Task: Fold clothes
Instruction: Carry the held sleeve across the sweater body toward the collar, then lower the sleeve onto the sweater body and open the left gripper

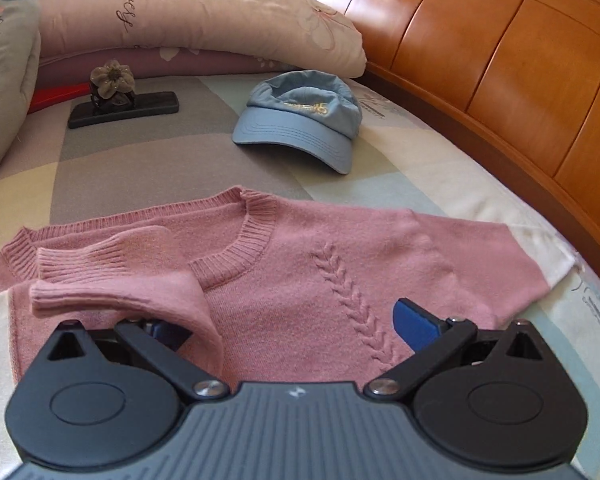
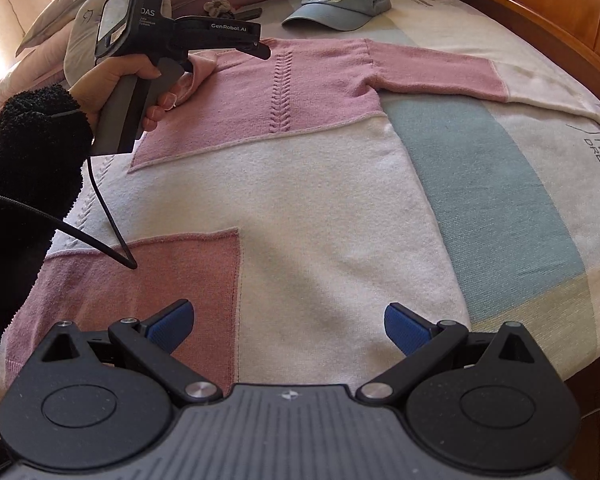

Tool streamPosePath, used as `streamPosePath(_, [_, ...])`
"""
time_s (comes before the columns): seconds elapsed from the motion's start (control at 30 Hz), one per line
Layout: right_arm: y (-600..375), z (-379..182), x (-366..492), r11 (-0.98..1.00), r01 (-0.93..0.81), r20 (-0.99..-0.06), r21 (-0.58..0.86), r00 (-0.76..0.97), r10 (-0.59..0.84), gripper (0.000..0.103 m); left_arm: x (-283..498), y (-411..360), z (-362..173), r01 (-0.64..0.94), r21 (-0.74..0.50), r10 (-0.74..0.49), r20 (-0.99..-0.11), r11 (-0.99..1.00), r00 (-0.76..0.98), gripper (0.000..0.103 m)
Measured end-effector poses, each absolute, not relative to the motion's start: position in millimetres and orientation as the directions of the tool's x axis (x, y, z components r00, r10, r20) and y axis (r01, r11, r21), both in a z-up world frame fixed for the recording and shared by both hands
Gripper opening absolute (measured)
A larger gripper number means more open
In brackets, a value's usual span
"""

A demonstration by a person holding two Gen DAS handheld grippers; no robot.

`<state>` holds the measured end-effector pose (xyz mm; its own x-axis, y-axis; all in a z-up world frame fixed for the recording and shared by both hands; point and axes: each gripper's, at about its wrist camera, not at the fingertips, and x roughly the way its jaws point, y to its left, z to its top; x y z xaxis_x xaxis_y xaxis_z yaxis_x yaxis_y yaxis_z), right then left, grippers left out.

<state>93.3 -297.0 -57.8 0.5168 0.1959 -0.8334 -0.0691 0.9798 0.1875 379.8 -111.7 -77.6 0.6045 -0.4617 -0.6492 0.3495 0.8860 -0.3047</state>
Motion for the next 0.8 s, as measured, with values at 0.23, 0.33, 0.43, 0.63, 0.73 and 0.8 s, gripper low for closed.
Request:
streamPosePath(0.23, [-298.6,-61.9,95.5,0.976,-0.066,-0.828,0.207,0.52,0.211,0.103,379.5,-75.3,-71.4,0.247,-0.432,-0.477,-0.583,0.868,0.657,0.102])
streamPosePath(0.33, [-299.9,-62.7,94.9,0.974,-0.071,-0.822,0.216,0.525,0.221,0.103,384.2,-80.5,-68.5,0.245,-0.444,-0.483,-0.574,0.862,0.661,0.102])
streamPosePath(0.43, [-303.3,-64.2,94.6,0.974,-0.059,-0.822,0.22,0.526,0.218,0.103,384.4,-99.2,-64.7,0.303,-0.422,-0.508,-0.559,0.854,0.655,0.102])
streamPosePath(0.63, [-311.2,-63.3,93.4,0.975,-0.032,-0.82,0.221,0.534,0.204,0.103,377.0,-142.3,-70.5,0.449,-0.365,-0.576,-0.586,0.816,0.57,0.102])
streamPosePath(0.73, [-312.6,-62.4,93.8,0.976,-0.026,-0.821,0.216,0.536,0.196,0.103,368.7,-146.2,-69.0,0.492,-0.316,-0.573,-0.6,0.811,0.559,0.102])
streamPosePath(0.8, [-312.7,-62.4,94.6,0.977,-0.022,-0.823,0.213,0.535,0.191,0.103,361.2,-138.9,-65.6,0.502,-0.298,-0.568,-0.604,0.812,0.56,0.102])
